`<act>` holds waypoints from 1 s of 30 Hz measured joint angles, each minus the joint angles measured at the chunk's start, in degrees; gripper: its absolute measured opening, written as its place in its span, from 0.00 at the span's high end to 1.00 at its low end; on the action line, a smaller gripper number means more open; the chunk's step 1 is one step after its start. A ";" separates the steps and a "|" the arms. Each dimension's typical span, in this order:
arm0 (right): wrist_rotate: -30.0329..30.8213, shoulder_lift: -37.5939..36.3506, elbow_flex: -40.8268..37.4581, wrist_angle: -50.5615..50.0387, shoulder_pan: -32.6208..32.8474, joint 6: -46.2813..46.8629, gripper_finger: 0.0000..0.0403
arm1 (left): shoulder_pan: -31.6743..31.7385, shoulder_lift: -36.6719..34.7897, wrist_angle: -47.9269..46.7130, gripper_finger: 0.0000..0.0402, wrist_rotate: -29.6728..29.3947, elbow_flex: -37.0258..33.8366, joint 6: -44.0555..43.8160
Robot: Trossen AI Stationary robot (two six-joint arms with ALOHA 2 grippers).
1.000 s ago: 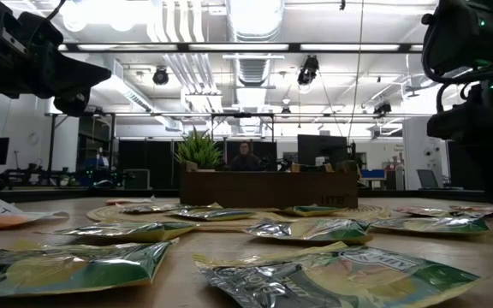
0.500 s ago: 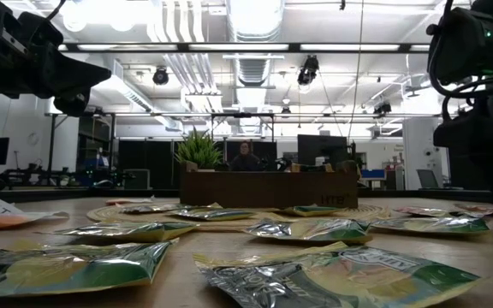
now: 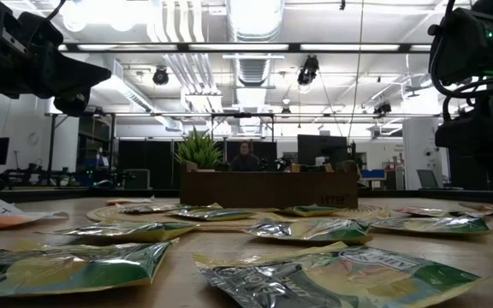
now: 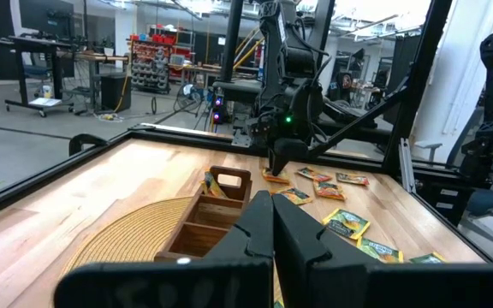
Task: Pick & Place Tea
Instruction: Put the orange tea bag into the right section of the wooden organizer
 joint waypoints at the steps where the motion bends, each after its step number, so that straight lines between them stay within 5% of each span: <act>1: 0.17 0.00 0.00 0.03 0.00 -0.03 0.76 | 0.00 -0.01 0.01 1.00 0.00 0.00 0.00; 13: 1.11 0.13 0.49 -0.70 0.00 -2.84 0.96 | -0.02 -0.02 0.00 1.00 0.00 0.00 0.00; 30: 15.01 0.11 19.00 -7.71 -0.68 -28.54 0.98 | -0.02 0.00 0.01 1.00 0.00 0.00 0.00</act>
